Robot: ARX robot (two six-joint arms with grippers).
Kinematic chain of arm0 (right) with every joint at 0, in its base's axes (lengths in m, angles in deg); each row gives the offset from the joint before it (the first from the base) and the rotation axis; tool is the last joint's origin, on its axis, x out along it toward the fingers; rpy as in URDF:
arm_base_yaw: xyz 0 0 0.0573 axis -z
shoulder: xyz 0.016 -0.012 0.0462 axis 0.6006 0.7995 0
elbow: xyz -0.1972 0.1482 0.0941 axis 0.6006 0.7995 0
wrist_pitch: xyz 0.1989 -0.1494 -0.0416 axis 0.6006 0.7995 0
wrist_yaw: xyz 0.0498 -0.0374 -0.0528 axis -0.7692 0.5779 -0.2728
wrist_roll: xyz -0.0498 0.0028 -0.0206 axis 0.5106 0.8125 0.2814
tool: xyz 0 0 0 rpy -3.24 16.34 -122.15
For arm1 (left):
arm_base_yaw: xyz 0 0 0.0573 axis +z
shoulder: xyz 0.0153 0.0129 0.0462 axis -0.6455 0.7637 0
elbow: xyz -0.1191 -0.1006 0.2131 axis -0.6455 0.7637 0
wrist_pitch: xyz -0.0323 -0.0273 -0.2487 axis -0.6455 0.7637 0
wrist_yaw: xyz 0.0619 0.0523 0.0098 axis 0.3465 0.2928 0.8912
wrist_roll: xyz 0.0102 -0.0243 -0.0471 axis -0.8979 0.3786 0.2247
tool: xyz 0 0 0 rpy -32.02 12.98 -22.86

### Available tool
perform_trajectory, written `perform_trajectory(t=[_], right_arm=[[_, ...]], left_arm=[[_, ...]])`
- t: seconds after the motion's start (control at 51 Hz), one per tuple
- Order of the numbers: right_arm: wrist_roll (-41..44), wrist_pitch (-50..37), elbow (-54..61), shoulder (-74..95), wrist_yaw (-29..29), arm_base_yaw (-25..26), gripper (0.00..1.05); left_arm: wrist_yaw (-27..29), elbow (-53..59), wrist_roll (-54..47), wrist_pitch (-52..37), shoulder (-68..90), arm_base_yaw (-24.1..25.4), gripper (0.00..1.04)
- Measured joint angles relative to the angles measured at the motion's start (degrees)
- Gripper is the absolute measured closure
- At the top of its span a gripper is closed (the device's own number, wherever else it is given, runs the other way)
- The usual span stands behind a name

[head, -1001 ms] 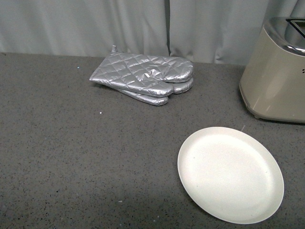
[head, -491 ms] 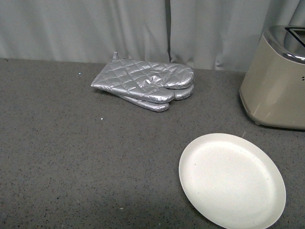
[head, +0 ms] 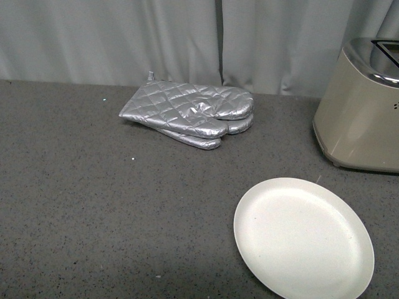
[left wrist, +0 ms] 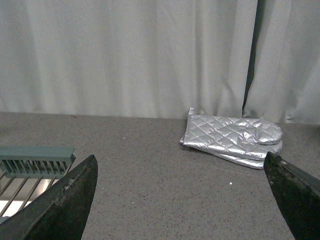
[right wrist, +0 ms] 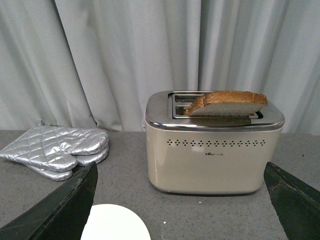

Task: Put bread into toaster

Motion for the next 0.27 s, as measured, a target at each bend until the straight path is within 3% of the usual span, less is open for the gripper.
perform_trajectory(t=[0.275], right_arm=[[0.00, 0.00, 0.00, 0.00, 0.00, 0.00, 0.09]], left_arm=[[0.00, 0.00, 0.00, 0.00, 0.00, 0.00, 0.07]])
